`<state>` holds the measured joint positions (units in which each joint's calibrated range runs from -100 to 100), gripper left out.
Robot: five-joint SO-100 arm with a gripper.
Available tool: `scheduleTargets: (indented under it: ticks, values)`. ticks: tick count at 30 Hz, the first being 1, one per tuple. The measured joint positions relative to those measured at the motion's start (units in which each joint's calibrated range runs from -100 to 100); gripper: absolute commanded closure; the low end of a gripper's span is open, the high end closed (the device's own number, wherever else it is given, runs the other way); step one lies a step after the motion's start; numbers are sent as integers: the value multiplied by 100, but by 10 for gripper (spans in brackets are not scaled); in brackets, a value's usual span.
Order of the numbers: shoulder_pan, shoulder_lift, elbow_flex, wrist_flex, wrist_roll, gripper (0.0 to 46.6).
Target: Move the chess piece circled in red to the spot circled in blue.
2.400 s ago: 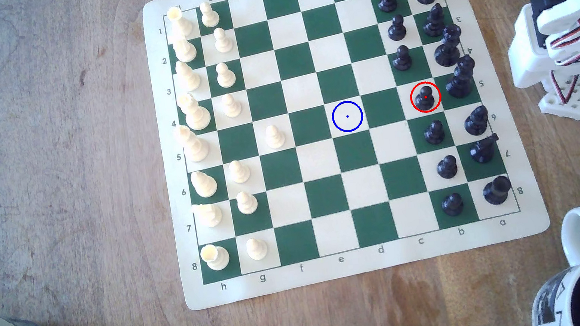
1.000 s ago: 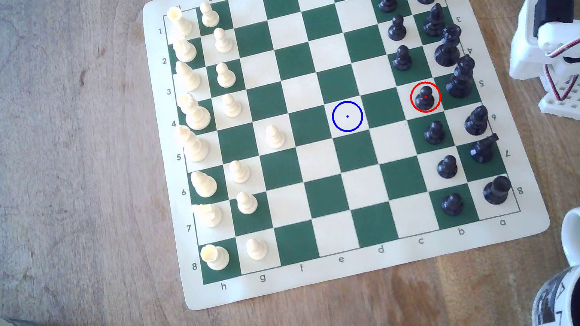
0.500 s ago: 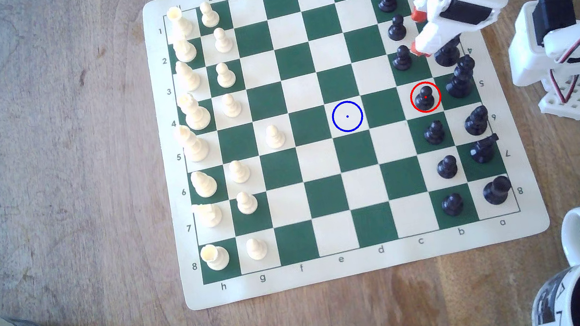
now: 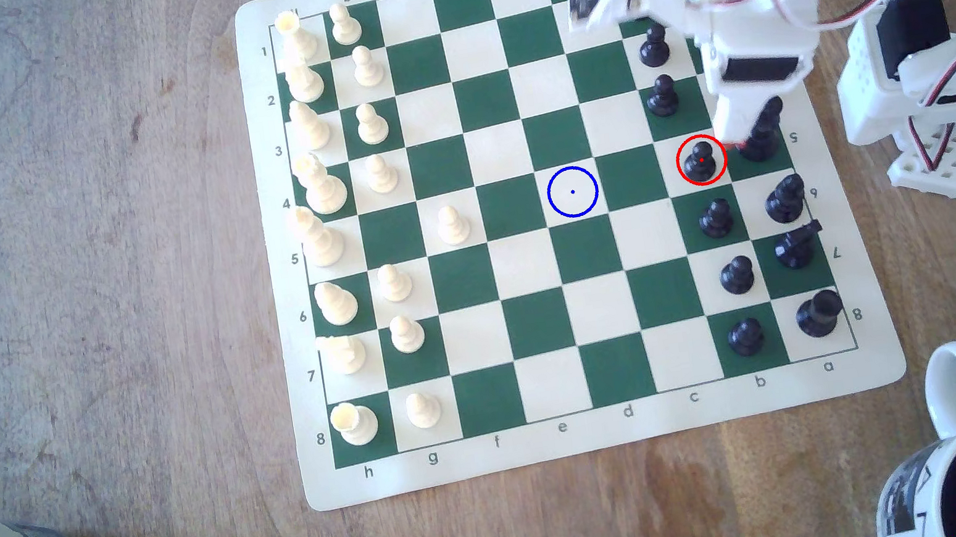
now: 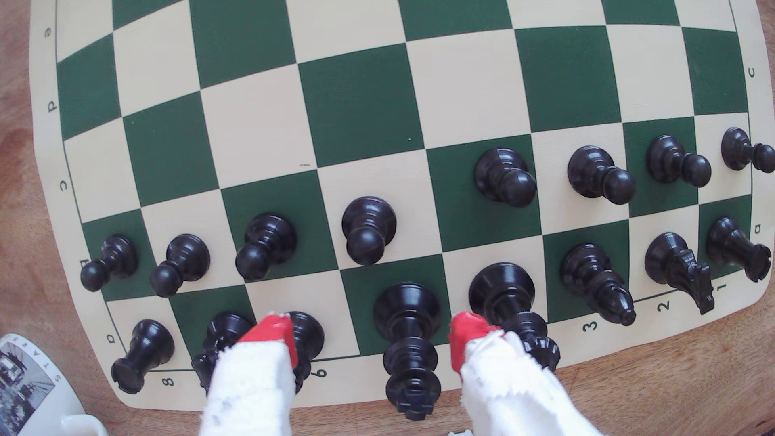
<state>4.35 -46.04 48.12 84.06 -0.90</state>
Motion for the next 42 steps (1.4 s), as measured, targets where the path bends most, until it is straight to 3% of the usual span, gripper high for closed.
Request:
scheduleTargets:
  ticks: [6, 13, 42]
  values:
    - [-29, 369, 18, -335, 122, 293]
    - [-125, 955, 18, -677, 195, 294]
    - [-317, 1533, 786, -1594, 230, 330]
